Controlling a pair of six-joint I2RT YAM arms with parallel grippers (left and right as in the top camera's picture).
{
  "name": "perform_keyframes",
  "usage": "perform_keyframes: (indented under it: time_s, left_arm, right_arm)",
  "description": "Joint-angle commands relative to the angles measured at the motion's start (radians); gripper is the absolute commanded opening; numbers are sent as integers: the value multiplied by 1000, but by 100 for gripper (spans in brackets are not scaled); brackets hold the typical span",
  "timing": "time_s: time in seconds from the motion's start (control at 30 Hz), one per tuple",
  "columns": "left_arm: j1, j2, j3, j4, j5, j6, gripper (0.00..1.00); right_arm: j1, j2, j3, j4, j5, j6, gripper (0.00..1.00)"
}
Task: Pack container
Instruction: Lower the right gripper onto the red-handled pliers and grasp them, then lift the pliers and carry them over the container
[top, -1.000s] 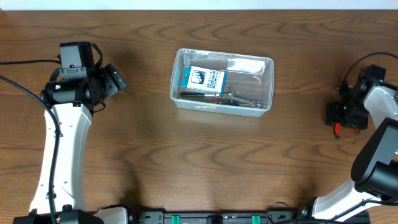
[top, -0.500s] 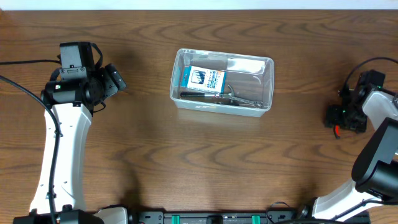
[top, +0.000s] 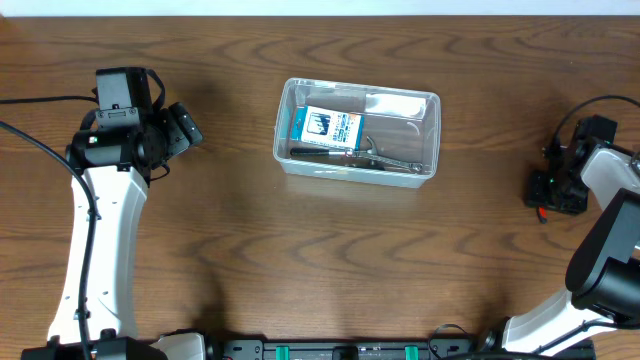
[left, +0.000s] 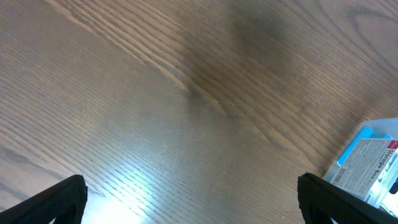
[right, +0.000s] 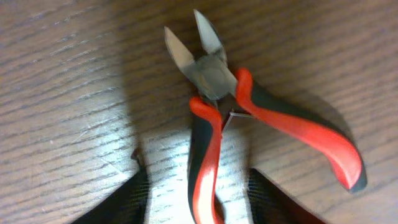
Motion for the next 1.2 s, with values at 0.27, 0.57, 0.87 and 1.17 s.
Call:
perform_keyframes:
  time_s: [0.27, 0.57, 0.87, 1.17]
  left_arm:
    - [4, -3, -6, -2, -16, 17, 98]
    - [4, -3, -6, -2, -16, 17, 98]
    - [4, -3, -6, -2, -16, 17, 98]
    - [4, -3, -6, -2, -16, 17, 98]
  right_arm:
    - [-7, 3, -13, -36, 6, 41, 7]
    - [-6, 1, -2, -33, -31, 40, 1]
    - [19, -45, 306, -154, -100, 39, 1]
    - [191, -47, 792, -352, -126, -61, 1]
